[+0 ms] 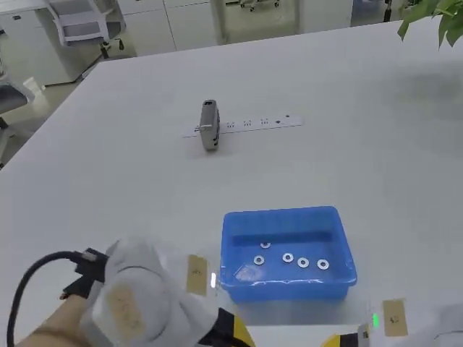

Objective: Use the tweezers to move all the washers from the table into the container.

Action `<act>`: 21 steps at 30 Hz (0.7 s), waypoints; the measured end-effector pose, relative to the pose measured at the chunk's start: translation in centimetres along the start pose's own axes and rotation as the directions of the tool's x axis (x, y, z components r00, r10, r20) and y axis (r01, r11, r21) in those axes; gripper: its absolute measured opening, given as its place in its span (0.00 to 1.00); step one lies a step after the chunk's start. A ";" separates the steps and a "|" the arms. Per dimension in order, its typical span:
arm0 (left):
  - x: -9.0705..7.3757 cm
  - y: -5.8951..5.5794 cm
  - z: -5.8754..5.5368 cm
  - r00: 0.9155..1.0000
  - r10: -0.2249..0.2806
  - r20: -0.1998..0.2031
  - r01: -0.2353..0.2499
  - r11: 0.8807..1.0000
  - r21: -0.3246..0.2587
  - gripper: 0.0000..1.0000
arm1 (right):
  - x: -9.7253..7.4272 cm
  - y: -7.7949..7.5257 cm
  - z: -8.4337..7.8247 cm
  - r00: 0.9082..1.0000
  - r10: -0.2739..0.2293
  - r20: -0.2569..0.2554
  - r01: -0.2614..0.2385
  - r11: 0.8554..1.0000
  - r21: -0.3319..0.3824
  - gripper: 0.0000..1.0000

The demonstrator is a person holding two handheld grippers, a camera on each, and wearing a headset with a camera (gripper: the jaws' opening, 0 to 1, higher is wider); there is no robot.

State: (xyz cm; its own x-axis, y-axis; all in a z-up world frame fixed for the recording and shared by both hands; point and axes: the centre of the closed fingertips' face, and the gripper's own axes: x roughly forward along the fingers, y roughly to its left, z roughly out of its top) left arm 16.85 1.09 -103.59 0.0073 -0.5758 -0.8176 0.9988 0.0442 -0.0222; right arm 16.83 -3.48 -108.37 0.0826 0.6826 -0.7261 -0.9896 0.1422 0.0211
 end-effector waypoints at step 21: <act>2.7 0.4 -4.2 0.979 -0.047 -0.199 0.043 0.999 -0.025 0.00 | -7.1 -3.4 1.0 0.964 -0.209 0.164 0.166 0.957 0.240 0.35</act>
State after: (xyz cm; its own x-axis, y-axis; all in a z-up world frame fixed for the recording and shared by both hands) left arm 17.04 2.98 -108.26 -0.0494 -0.4030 -0.9139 0.9966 0.0398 -0.0715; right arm 19.69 -8.08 -102.64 0.3054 0.7462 -0.5916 -0.9047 0.4213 0.0643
